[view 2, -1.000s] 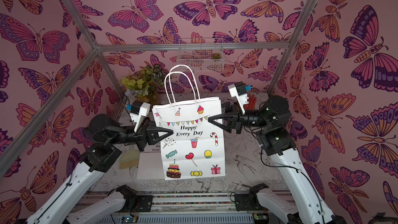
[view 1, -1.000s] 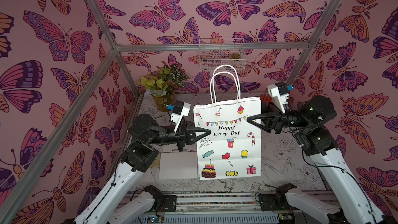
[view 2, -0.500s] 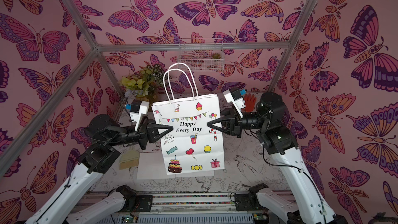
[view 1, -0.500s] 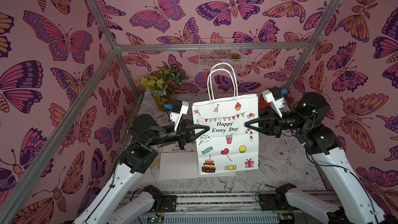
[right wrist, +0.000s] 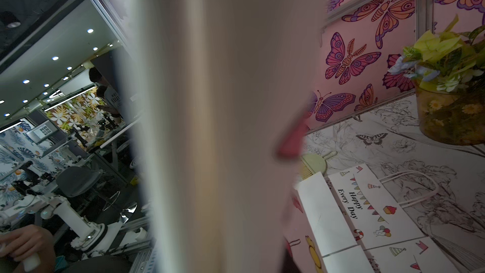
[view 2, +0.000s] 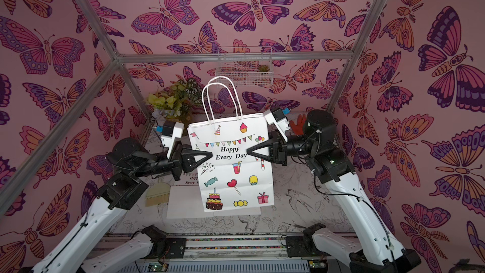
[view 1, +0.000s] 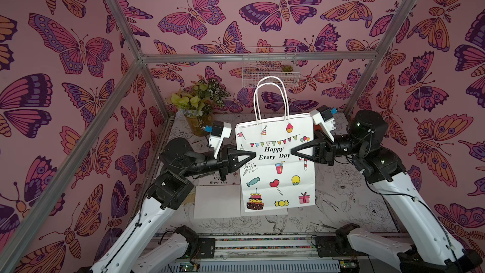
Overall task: Put away the paper bag
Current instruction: Press the paper bag.
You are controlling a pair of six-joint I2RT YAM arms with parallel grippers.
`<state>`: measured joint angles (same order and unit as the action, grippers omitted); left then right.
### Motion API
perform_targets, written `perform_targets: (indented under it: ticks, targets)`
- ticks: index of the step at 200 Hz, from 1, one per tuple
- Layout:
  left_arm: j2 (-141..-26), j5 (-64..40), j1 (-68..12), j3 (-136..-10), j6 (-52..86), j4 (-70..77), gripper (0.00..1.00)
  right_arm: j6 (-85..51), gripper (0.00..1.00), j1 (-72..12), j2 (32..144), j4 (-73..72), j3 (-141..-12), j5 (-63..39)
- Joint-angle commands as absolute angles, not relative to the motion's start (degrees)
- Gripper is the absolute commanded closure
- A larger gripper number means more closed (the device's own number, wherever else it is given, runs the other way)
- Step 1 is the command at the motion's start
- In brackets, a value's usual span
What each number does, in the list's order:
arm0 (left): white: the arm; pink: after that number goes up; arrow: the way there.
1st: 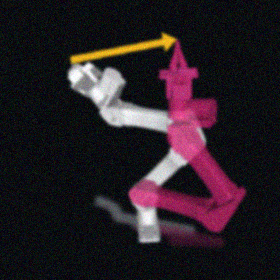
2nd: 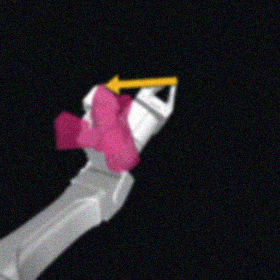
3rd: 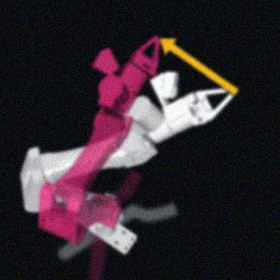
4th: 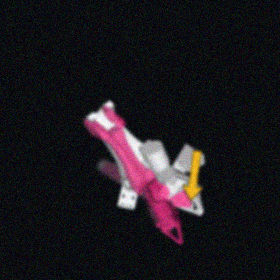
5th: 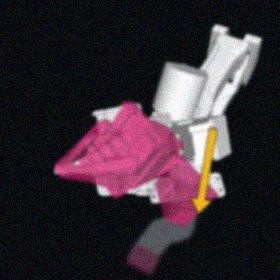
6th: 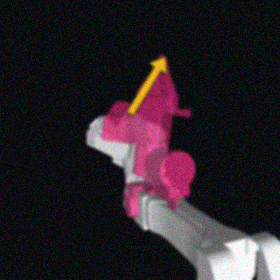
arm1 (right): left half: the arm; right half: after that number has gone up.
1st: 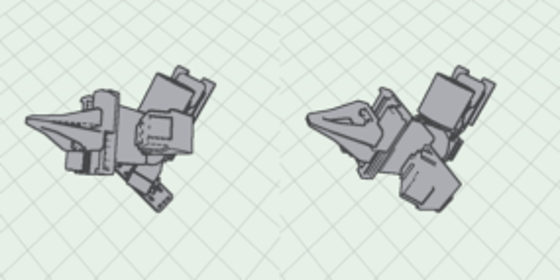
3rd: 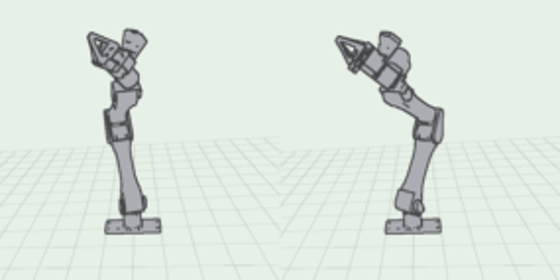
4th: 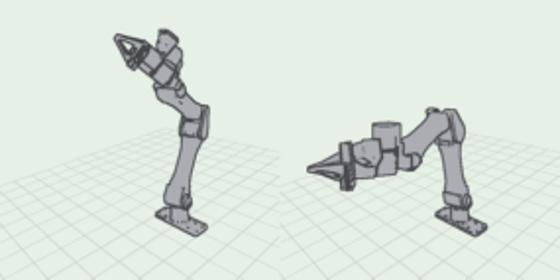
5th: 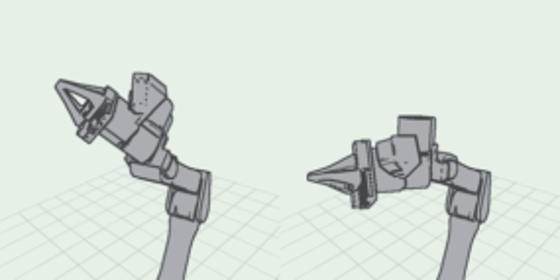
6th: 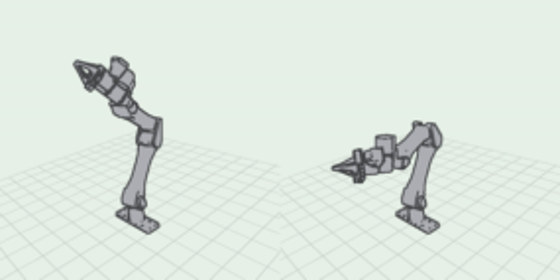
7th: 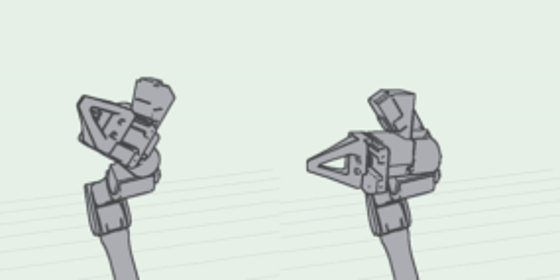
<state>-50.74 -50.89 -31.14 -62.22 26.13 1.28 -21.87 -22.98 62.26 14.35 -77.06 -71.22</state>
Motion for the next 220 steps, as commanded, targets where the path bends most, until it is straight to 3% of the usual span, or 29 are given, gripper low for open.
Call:
perform_targets:
  ticks: [1, 8, 36, 44, 61, 69, 81, 99, 115, 156, 186, 204, 220]
  targets:
    - [-50.1, -49.9, -30.9, -62.7, 25.4, 2.0, 1.00, -20.6, 0.95, -23.5, 62.3, 15.2, -79.2, -70.4]
    - [-50.0, -50.0, -30.9, -62.7, 25.5, 1.9, 1.00, -20.1, 1.00, -23.5, 62.2, 15.8, -79.4, -70.1]
    - [-50.4, -51.6, -30.9, -62.8, 25.6, 2.0, 1.00, -19.2, 1.00, -23.5, 61.7, 16.9, -79.9, -68.2]
    - [-50.4, -53.0, -30.9, -62.8, 25.5, 2.3, 0.91, -19.2, 1.00, -23.4, 61.6, 16.9, -79.9, -67.5]
    - [-50.3, -55.6, -30.9, -62.7, 25.9, 2.5, 0.57, -19.3, 1.00, -23.1, 61.2, 16.3, -79.7, -66.0]
    - [-50.0, -56.4, -30.9, -62.7, 25.8, 2.5, 0.48, -19.9, 1.00, -22.9, 61.0, 15.3, -79.5, -65.8]
    - [-49.9, -57.7, -30.9, -62.7, 25.9, 2.7, 0.39, -21.7, 1.00, -22.5, 60.8, 13.0, -79.0, -65.7]
    - [-50.3, -59.2, -30.9, -62.7, 26.3, 2.9, 0.38, -24.7, 1.00, -21.9, 60.1, 8.8, -77.9, -65.7]
    - [-50.7, -59.8, -30.9, -62.7, 26.5, 2.9, 0.42, -26.7, 1.00, -21.6, 59.5, 6.0, -77.2, -65.5]
    - [-50.8, -61.7, -30.9, -62.4, 26.5, 3.0, 0.71, -29.2, 1.00, -20.1, 57.7, 2.8, -76.1, -64.1]
    - [-51.2, -62.2, -31.0, -62.3, 26.5, 2.9, 0.82, -30.2, 1.00, -19.6, 57.7, 1.6, -75.7, -63.8]
    - [-51.6, -61.9, -30.9, -62.3, 26.6, 3.0, 1.00, -30.6, 1.00, -19.6, 58.1, 1.2, -75.6, -64.3]
    - [-51.7, -61.1, -30.9, -62.4, 26.5, 2.9, 1.00, -30.1, 1.00, -19.5, 58.5, 2.2, -75.8, -65.4]
